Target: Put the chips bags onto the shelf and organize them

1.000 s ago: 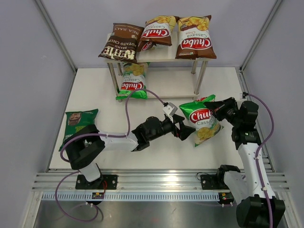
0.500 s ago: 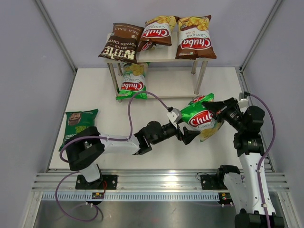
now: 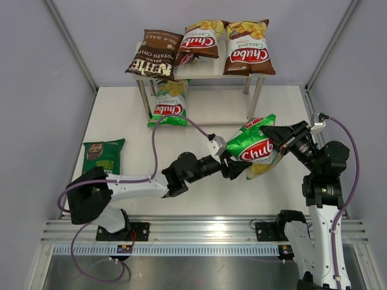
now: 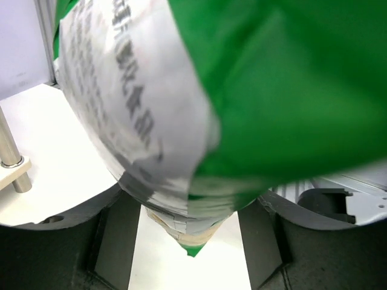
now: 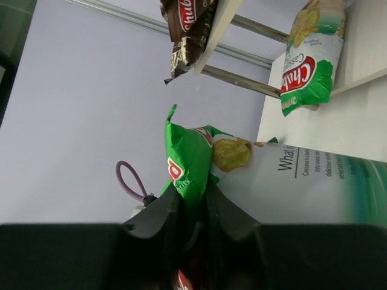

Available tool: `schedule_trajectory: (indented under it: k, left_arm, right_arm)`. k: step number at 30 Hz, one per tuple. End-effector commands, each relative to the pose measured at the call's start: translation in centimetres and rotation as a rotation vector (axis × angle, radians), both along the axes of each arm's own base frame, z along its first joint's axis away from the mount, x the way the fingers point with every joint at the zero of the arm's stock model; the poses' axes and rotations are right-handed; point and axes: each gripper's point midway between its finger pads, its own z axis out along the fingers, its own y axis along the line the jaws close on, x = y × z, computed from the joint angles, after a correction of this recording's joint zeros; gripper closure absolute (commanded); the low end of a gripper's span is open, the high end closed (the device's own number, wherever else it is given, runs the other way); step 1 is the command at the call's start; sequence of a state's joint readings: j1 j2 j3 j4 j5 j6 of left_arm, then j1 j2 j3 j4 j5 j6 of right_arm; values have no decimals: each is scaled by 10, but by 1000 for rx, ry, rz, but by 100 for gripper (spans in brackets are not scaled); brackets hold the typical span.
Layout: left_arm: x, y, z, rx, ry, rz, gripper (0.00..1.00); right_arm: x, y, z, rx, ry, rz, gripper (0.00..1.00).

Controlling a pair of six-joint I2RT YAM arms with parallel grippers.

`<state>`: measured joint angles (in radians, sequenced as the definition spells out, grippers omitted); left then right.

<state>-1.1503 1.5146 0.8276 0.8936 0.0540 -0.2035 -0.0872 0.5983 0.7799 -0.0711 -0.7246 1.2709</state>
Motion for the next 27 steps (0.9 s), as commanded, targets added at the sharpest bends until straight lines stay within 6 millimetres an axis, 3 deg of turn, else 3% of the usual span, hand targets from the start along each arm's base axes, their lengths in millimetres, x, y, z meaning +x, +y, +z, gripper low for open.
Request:
schedule_trajectory:
  k: [1, 2, 3, 9, 13, 17, 19, 27]
  left_arm:
    - [-19, 17, 88, -203, -121, -48, 76]
    - [-22, 19, 89, -204, -117, -56, 77]
    - [-25, 25, 91, -208, -115, -59, 77]
    - [-38, 41, 90, -207, -97, -87, 87]
    - [-41, 56, 88, -202, -74, -79, 89]
    - [-46, 73, 93, -247, -63, -90, 92]
    - [-46, 71, 92, -236, -55, -97, 98]
    - [-45, 84, 95, -267, -32, -63, 100]
  right_arm:
    - [-22, 12, 19, -42, -80, 95, 66]
    - [-22, 12, 20, -74, -113, 97, 59]
    - [-25, 15, 24, -98, -149, 122, 45]
    - [-28, 21, 19, -224, -262, 201, 23]
    - [-34, 20, 15, -345, -332, 197, 1]
    - [-40, 21, 16, -373, -398, 194, 1]
    - [-40, 22, 15, -367, -416, 212, 0]
    - [-39, 15, 7, -483, -452, 151, 0]
